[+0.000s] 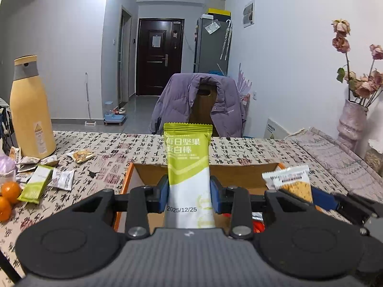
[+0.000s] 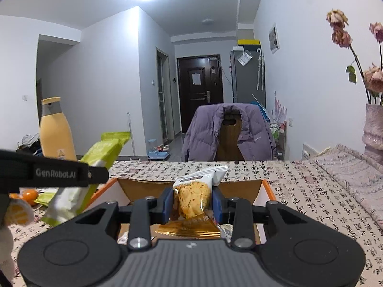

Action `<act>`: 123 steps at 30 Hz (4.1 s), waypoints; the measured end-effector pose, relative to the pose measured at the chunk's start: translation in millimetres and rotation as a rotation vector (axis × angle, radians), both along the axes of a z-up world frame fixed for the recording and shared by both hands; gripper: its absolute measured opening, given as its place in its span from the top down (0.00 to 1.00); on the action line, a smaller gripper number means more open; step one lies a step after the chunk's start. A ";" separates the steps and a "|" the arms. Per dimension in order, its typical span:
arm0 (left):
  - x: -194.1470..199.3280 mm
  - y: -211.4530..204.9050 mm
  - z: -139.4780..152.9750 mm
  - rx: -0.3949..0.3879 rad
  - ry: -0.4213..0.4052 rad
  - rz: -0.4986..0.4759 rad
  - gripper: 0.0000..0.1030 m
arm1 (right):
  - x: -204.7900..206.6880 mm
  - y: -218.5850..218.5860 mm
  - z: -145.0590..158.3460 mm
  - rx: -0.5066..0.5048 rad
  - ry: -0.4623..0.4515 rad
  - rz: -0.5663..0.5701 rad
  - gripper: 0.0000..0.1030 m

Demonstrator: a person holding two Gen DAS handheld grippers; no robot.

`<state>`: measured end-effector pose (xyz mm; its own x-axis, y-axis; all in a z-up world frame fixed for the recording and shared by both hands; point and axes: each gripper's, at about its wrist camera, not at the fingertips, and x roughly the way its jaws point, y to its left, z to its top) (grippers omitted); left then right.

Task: Organize snacks
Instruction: 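Carry the cookie packet and green-white nut bar over the open box, then open both grippers to drop the packets into the box, then withdraw both tools from the box toward the snack pile, then grasp a white printed packet with the right gripper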

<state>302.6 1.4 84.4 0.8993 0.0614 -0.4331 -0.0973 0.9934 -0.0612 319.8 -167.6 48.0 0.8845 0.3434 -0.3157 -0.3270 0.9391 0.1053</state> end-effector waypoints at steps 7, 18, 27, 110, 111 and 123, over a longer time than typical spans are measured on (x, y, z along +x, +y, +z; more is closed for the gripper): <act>18.5 5.1 -31.1 0.005 0.021 0.007 0.65 | 15.7 -3.8 -21.5 -0.005 0.035 -0.025 0.68; 19.7 20.2 -46.6 -0.037 0.011 -0.005 0.49 | 12.7 -1.7 -29.0 -0.022 0.067 -0.012 0.40; 0.8 18.3 -36.0 -0.055 -0.133 -0.001 0.00 | 12.5 -6.8 -32.8 -0.026 0.077 -0.063 0.00; -209.3 34.0 -83.3 -0.041 -0.030 -0.046 0.00 | -128.4 -31.1 -69.1 -0.111 0.240 0.061 0.24; -209.3 34.0 -83.3 -0.041 -0.030 -0.047 0.00 | -123.8 -28.5 -70.6 -0.105 0.254 0.064 0.32; -208.0 40.2 -86.1 -0.063 -0.019 -0.042 0.00 | -107.0 -33.2 -83.4 0.003 0.342 0.121 0.55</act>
